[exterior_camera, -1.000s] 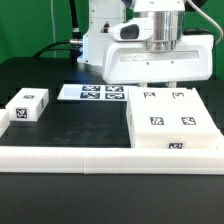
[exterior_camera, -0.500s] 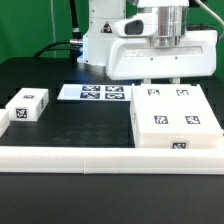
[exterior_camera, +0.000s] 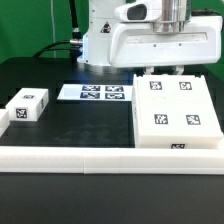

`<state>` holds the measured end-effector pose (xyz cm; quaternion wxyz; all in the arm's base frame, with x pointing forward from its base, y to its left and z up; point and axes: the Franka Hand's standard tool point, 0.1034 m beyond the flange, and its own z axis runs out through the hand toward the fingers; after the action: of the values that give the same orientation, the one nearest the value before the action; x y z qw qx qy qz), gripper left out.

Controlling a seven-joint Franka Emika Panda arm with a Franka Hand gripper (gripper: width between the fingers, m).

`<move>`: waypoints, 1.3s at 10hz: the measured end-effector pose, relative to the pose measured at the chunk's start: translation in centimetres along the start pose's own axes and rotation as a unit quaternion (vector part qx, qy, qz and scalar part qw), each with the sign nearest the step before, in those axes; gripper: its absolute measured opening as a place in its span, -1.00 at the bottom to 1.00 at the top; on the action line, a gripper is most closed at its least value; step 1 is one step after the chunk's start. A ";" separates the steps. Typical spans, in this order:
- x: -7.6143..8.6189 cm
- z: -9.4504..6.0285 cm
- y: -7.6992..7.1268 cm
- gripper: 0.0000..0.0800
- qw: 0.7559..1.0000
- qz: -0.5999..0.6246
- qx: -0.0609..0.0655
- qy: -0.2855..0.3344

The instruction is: Assemble cabinet

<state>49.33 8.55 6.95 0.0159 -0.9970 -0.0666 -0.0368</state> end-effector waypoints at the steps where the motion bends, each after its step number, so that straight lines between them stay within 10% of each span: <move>1: 0.0 0.0 0.0 -0.50 1.000 0.000 0.000 0.000; 13: 1.5 -2.4 0.4 -0.50 1.000 0.001 0.002 -0.018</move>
Offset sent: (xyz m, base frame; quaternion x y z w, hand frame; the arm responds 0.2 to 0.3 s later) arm 0.0072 -0.0009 0.0269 0.0006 -0.0234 -0.0120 0.9997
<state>50.68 8.25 9.46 0.0167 -0.9975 -0.0655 -0.0187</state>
